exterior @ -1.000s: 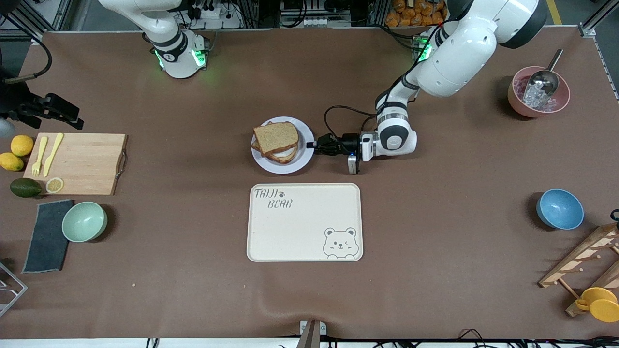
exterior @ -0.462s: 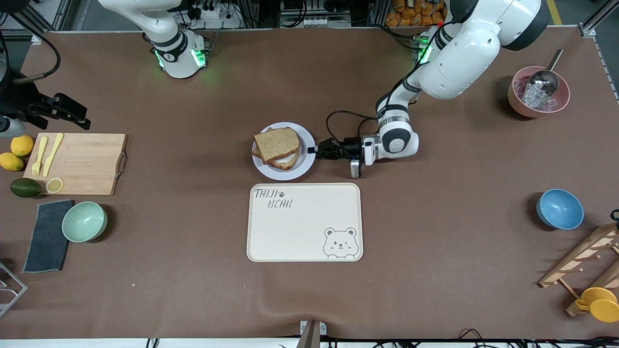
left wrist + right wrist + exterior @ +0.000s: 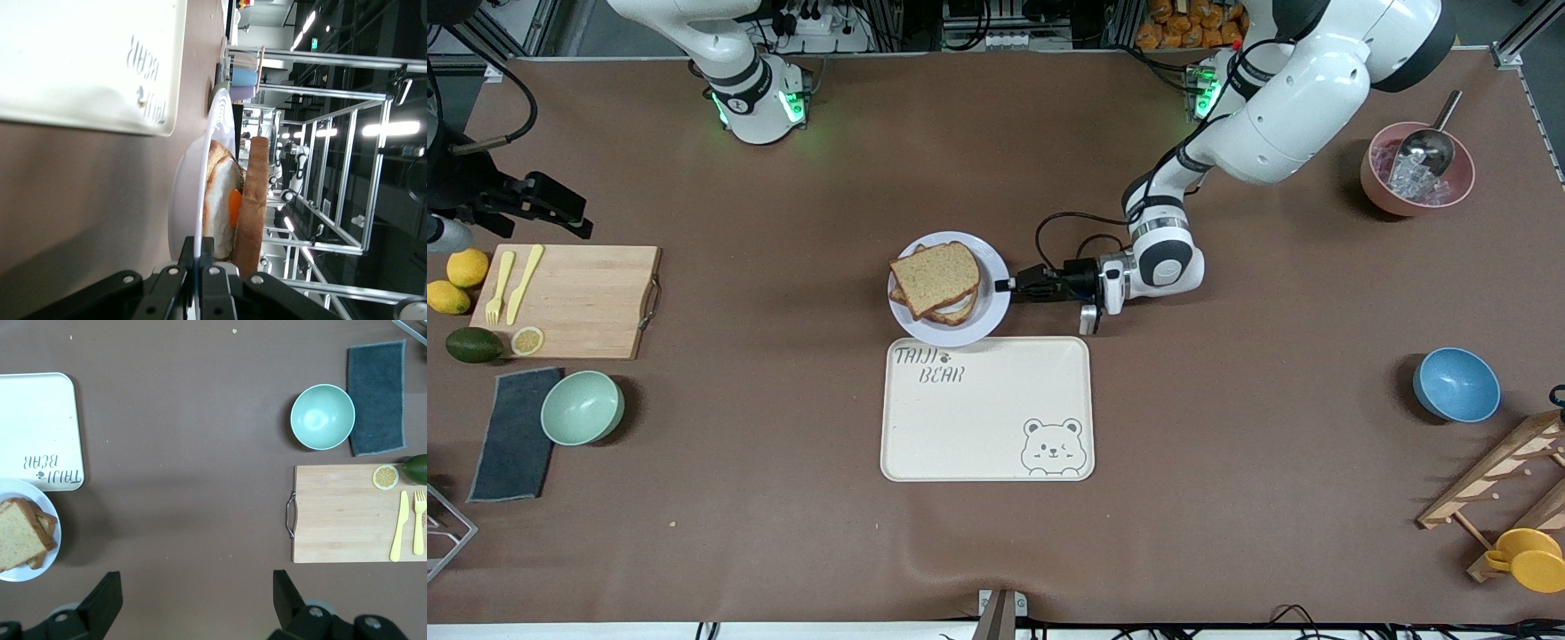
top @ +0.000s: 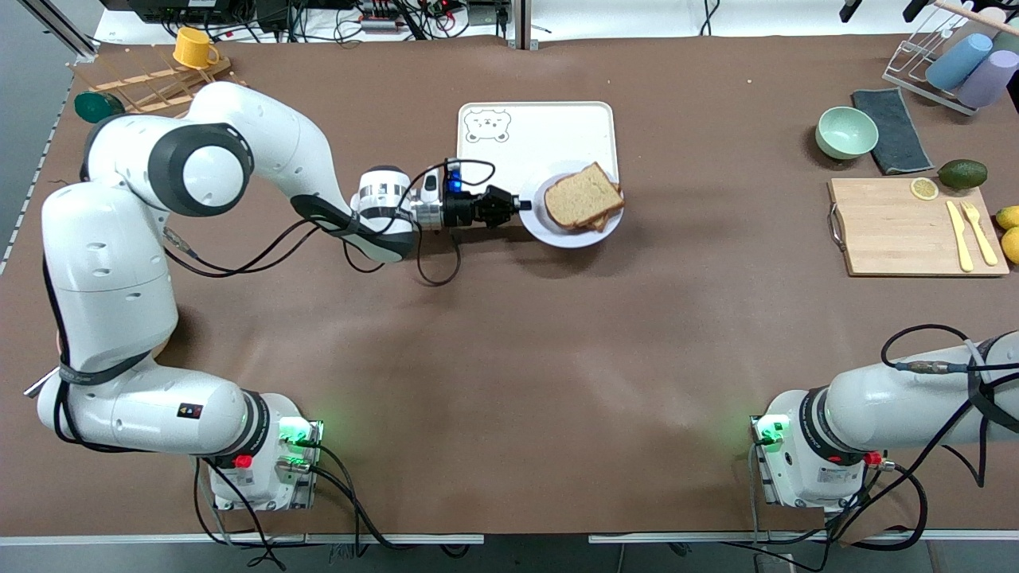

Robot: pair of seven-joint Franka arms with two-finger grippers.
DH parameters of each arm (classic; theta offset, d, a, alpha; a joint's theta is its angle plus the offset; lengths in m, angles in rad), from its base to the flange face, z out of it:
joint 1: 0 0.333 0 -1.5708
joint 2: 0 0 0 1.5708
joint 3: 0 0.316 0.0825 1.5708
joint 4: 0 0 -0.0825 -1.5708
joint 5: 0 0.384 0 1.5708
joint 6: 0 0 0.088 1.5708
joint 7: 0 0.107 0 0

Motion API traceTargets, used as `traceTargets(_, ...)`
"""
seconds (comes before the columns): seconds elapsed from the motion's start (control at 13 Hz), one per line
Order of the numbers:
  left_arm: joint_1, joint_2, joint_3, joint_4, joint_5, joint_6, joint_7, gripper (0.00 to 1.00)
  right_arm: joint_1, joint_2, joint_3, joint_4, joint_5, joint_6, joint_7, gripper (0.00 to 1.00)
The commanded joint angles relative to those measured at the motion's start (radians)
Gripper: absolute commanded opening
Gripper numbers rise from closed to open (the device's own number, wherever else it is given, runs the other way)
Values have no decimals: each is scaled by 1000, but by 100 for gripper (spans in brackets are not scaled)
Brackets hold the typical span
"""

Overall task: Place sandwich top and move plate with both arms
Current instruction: 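Slide the plate with the left gripper onto the white bear tray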

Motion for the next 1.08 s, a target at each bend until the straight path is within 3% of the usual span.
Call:
traceTargets(0.0,48,-46,-15,-2,28,0,-53,0,-3,11,-2,25,-3,-7,17,100)
traceTargets(0.46,200,-39,-15,81,317,-15,-281,0,-3,11,-4,25,-9,-9,17,100)
traceTargets(0.69,249,-5,-11,222,480,-44,-450,0,6,13,-2,23,-9,-7,17,100)
traceTargets(1.0,257,104,40,383,552,-130,-484,0,9,14,-2,23,-9,-1,17,100)
